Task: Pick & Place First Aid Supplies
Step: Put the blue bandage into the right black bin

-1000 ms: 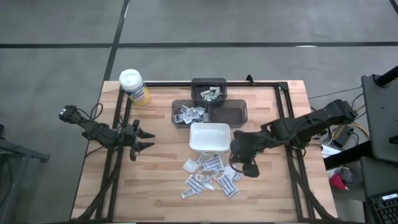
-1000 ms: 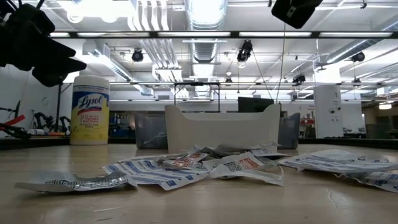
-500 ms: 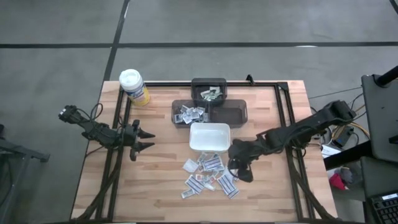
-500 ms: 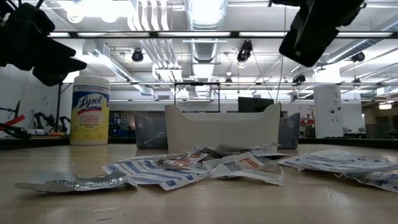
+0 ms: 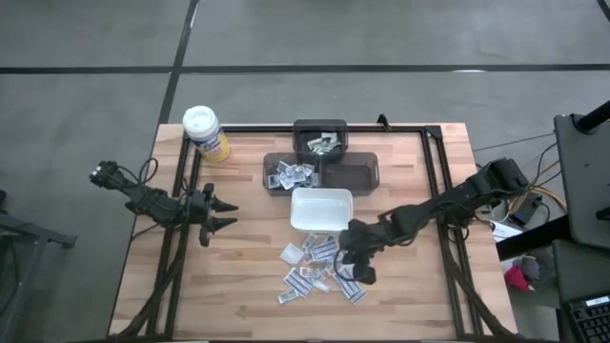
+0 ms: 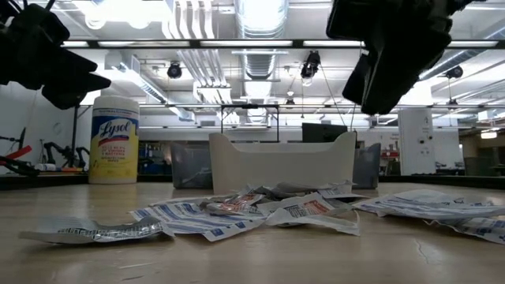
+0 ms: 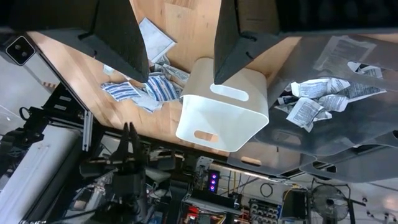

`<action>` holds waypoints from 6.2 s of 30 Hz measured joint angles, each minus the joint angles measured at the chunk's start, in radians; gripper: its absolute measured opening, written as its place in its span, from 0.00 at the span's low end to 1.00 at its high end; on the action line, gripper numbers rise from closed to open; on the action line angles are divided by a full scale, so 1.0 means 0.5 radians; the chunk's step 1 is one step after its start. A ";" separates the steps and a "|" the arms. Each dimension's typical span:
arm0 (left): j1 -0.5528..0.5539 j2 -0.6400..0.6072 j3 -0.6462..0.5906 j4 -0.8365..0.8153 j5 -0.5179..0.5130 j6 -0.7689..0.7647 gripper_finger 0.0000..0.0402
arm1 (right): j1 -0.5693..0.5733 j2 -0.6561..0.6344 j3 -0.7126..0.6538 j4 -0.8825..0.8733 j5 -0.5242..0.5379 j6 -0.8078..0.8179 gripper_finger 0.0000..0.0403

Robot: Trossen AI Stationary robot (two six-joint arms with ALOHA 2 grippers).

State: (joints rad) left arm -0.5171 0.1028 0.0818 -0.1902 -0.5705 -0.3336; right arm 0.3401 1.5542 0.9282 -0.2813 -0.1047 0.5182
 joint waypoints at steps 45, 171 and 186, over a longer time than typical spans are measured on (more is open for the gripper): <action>-0.002 0.001 -0.008 -0.008 0.000 0.001 0.44 | -0.025 0.418 0.159 -0.084 0.094 0.099 0.27; 0.000 0.018 -0.008 -0.009 -0.066 0.142 0.44 | 0.225 -0.045 0.058 -1.357 0.013 1.186 0.02; 0.000 0.024 -0.008 -0.009 -0.067 0.144 0.44 | 0.223 -0.509 0.010 -0.672 0.061 0.763 0.02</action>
State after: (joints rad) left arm -0.5172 0.1150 0.0780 -0.1945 -0.6041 -0.2615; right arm 0.4515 1.2995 0.9334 -0.6175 -0.0744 0.8997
